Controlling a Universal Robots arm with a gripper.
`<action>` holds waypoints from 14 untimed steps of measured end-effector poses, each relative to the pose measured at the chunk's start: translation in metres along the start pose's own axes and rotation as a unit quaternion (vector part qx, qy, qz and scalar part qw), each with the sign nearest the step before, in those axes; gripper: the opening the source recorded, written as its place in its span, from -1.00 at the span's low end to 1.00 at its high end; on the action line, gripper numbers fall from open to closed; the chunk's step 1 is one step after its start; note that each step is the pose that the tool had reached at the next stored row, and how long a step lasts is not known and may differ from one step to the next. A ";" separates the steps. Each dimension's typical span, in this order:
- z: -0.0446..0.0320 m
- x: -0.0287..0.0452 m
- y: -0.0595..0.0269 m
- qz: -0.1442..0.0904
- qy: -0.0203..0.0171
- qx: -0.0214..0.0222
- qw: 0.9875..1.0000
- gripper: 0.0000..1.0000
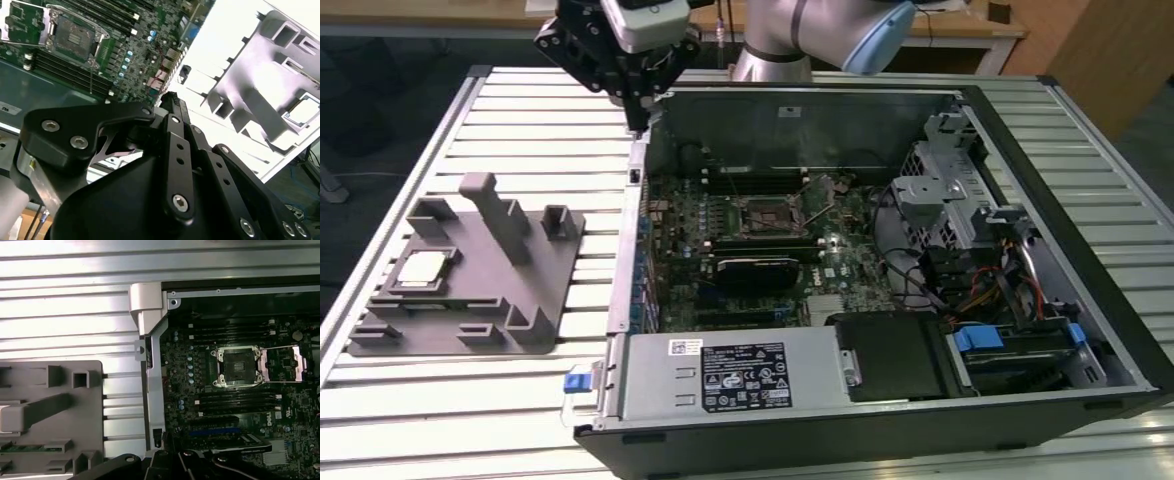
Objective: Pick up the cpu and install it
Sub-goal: 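Reach for the cpu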
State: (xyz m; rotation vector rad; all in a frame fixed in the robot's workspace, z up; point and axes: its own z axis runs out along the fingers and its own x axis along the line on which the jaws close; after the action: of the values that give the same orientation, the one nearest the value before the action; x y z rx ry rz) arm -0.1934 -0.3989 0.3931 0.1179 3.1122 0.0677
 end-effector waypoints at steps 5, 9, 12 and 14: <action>-0.0003 0.0128 -0.0009 0.000 0.000 0.000 1.000 -0.79; 0.0003 0.0236 -0.0018 0.000 0.000 0.000 1.000 -0.79; 0.0009 0.0328 -0.0025 0.000 0.000 0.000 1.000 -0.79; 0.0012 0.0391 -0.0030 0.000 0.000 0.000 1.000 -0.79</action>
State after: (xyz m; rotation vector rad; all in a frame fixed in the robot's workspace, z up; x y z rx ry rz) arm -0.2326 -0.3989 0.3908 0.1179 3.1121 0.0675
